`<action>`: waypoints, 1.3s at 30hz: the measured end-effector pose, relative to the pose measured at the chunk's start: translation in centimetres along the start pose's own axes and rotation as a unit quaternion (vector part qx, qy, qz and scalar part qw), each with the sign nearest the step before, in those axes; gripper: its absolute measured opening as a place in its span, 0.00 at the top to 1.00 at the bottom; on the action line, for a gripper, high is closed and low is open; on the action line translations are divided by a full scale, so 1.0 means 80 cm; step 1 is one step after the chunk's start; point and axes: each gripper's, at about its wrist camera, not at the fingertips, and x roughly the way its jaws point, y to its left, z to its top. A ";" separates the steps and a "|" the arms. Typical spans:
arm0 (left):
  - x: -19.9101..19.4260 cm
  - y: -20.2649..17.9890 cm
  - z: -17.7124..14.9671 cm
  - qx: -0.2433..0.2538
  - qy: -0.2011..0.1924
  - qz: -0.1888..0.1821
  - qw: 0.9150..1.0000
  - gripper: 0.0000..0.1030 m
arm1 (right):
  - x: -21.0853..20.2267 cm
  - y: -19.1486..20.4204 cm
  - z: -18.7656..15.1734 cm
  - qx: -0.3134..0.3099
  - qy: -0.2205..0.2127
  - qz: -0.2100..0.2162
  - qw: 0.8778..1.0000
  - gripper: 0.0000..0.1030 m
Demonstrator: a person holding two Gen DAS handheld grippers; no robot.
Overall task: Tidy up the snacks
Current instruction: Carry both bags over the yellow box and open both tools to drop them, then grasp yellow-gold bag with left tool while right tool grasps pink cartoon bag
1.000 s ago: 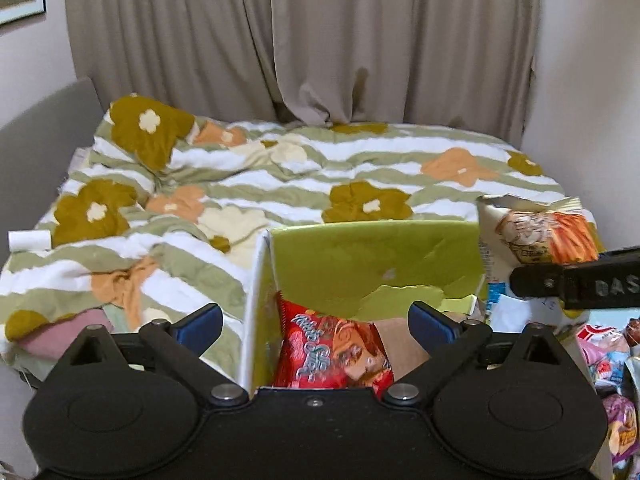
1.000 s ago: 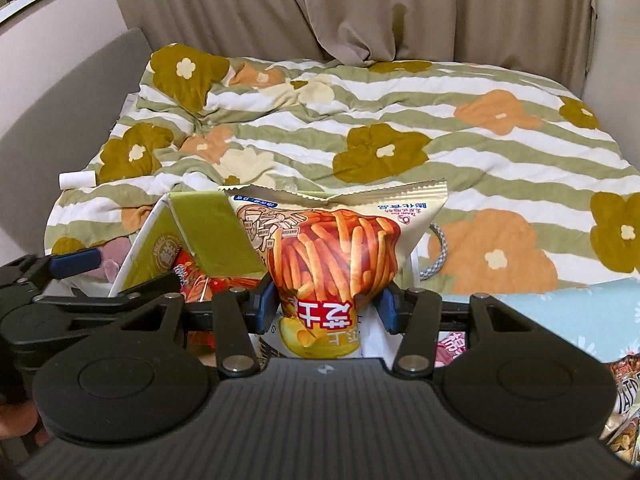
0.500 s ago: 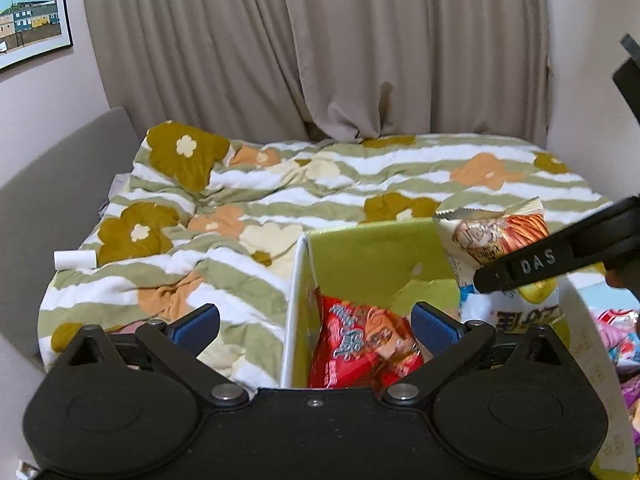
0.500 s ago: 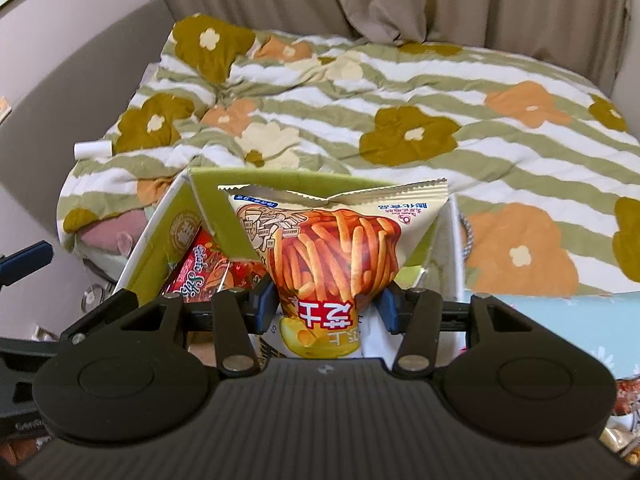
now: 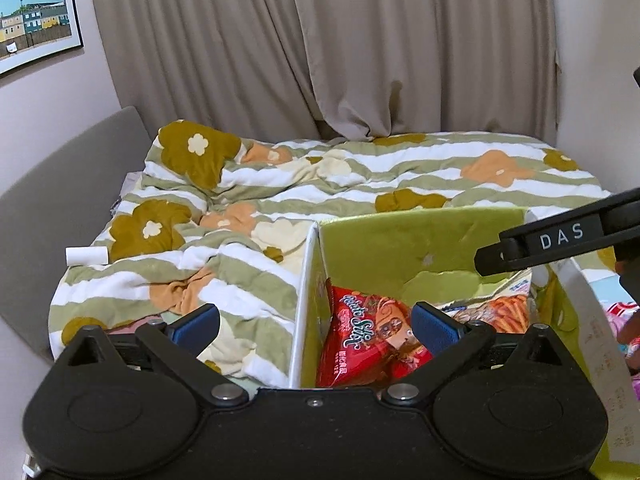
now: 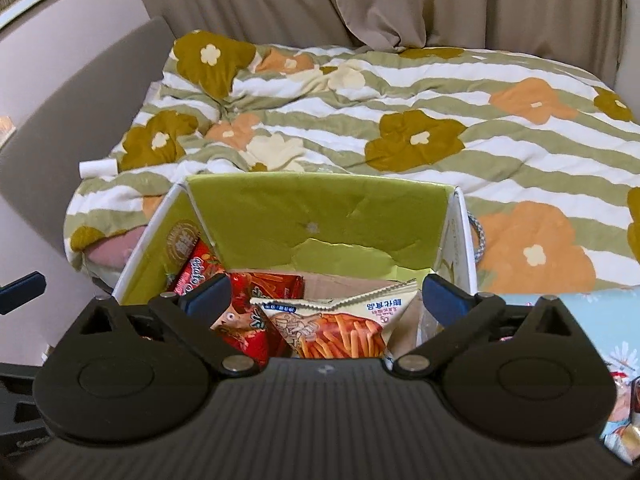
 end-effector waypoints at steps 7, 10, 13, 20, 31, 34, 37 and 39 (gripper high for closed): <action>-0.028 0.002 0.006 -0.011 -0.026 0.002 1.000 0.00 | -0.038 0.000 -0.003 -0.003 -0.020 0.000 1.000 0.00; -0.044 0.000 0.007 -0.008 -0.043 -0.007 0.999 0.00 | -0.062 0.001 -0.007 -0.001 -0.028 -0.006 1.000 0.00; -0.059 -0.003 0.010 -0.006 -0.046 -0.023 0.999 0.00 | -0.089 0.001 -0.014 0.006 -0.037 -0.017 0.999 0.00; -0.099 -0.023 0.012 0.004 -0.056 -0.063 0.996 0.00 | -0.160 -0.008 -0.039 0.026 -0.076 -0.046 0.996 0.00; -0.171 -0.091 -0.017 0.018 -0.067 -0.110 0.991 0.00 | -0.273 -0.080 -0.105 0.048 -0.119 -0.108 0.986 0.00; -0.190 -0.120 -0.033 0.018 -0.061 -0.115 0.991 0.00 | -0.297 -0.109 -0.131 0.049 -0.122 -0.116 0.984 0.00; -0.206 -0.150 -0.048 0.017 -0.053 -0.121 0.991 0.00 | -0.317 -0.138 -0.159 0.051 -0.119 -0.117 0.985 0.00; -0.213 -0.172 -0.059 0.020 -0.045 -0.124 0.991 0.00 | -0.328 -0.156 -0.177 0.053 -0.116 -0.112 0.985 0.00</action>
